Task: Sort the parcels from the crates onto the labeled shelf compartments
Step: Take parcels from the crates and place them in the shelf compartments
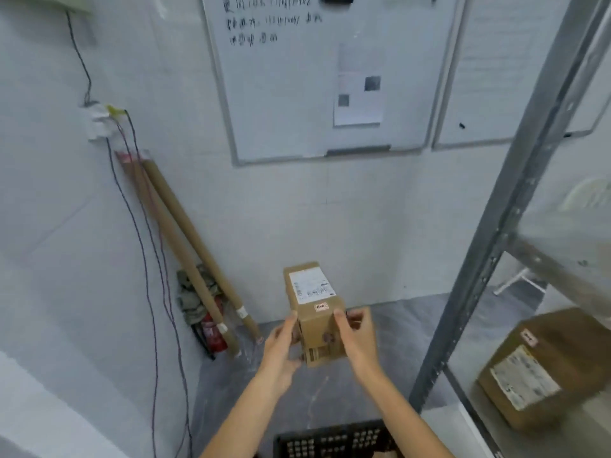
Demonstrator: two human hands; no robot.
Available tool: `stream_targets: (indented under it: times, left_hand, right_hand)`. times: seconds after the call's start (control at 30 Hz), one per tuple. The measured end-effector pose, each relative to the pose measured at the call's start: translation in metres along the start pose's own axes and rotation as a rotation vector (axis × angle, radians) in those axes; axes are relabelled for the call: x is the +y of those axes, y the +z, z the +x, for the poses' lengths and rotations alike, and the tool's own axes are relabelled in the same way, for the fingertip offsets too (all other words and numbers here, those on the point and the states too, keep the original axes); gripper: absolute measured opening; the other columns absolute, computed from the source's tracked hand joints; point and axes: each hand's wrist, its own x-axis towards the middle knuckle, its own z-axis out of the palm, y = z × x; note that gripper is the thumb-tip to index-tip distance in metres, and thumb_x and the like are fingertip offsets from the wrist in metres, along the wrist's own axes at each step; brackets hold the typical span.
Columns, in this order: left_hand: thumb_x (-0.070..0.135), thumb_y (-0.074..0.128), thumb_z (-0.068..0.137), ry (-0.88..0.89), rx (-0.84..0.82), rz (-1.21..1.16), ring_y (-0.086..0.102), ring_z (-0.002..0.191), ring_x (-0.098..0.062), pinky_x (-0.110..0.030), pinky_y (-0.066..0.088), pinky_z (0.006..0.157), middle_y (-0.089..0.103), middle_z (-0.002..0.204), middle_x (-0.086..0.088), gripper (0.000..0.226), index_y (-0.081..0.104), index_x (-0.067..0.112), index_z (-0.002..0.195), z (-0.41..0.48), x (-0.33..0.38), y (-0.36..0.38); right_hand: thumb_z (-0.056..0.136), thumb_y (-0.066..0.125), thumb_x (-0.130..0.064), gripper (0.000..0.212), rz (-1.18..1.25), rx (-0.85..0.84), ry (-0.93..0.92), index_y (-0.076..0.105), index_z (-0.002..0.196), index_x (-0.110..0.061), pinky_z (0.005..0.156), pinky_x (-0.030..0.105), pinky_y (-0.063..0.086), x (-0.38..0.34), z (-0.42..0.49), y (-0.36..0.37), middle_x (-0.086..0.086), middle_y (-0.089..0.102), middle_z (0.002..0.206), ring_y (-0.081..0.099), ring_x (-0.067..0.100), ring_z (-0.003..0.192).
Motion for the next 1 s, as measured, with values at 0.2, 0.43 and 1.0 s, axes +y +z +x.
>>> stream_targets:
  times: [0.2,0.43,1.0]
  left_hand:
    - [0.047,0.075,0.064,-0.009,-0.334,-0.047,0.05,0.119,-0.041,-0.049,0.047,0.093,0.054,0.127,-0.027,0.081,0.046,0.016,0.133,-0.033,0.032,0.01]
    - [0.049,0.065,0.071,-0.129,-0.579,-0.012,0.053,0.117,-0.041,-0.053,0.052,0.086,0.053,0.121,-0.029,0.072,0.041,0.025,0.134,-0.063,0.054,0.02]
    - [0.027,0.076,0.069,0.08,-0.881,0.135,0.052,0.118,-0.031,-0.055,0.045,0.096,0.051,0.133,-0.012,0.087,0.022,0.044,0.136,-0.176,-0.018,0.039]
  right_hand:
    - [0.091,0.059,-0.021,0.014,0.068,0.144,-0.179,0.046,0.091,-0.016,0.063,0.008,0.044,-0.05,-0.039,-0.013,0.003,0.057,0.096,0.056,0.009,0.087]
    - [0.095,0.053,-0.017,0.009,0.055,0.248,-0.27,0.044,0.094,-0.017,0.064,0.011,0.048,-0.072,-0.09,-0.021,0.003,0.057,0.098,0.058,0.001,0.088]
    - [0.08,0.058,-0.06,0.054,0.315,0.228,-0.047,0.042,0.128,-0.04,0.095,0.036,0.047,-0.065,-0.225,-0.1,-0.007,0.055,0.127,0.05,0.016,0.121]
